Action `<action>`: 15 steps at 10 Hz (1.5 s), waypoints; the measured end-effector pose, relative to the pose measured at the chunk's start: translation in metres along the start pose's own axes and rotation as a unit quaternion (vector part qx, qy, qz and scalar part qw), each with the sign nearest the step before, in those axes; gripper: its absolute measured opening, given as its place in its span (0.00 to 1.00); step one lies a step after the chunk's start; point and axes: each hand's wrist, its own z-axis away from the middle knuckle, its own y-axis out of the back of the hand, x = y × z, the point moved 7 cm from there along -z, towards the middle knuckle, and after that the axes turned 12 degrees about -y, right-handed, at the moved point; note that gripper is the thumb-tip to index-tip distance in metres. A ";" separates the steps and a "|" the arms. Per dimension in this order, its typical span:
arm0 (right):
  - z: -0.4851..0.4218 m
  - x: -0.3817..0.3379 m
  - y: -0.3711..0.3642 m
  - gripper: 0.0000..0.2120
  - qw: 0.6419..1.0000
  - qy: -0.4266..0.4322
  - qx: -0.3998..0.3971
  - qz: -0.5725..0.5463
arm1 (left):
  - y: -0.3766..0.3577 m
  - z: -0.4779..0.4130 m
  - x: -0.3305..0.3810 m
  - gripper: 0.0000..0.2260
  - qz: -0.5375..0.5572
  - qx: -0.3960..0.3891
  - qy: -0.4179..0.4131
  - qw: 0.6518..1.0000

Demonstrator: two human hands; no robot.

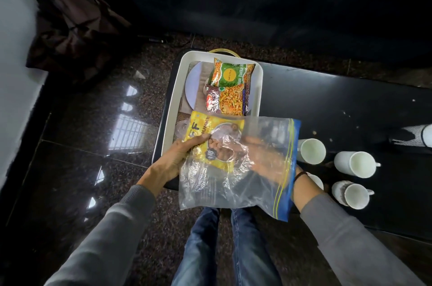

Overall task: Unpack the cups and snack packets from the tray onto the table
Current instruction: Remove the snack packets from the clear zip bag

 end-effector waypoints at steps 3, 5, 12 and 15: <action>0.008 -0.015 -0.019 0.35 0.988 0.093 0.083 0.092 | -0.001 -0.004 0.023 0.15 -0.043 0.060 -0.057 0.996; 0.007 -0.020 -0.005 0.12 0.979 0.052 0.185 0.073 | 0.020 -0.006 0.015 0.24 -0.016 0.032 -0.058 0.998; 0.046 -0.051 0.031 0.13 0.950 0.200 0.239 -0.009 | 0.021 -0.015 0.029 0.12 0.089 0.018 -0.084 0.992; 0.039 -0.029 0.051 0.16 0.939 0.166 0.300 -0.022 | 0.053 -0.026 0.050 0.10 0.200 0.098 -0.101 0.970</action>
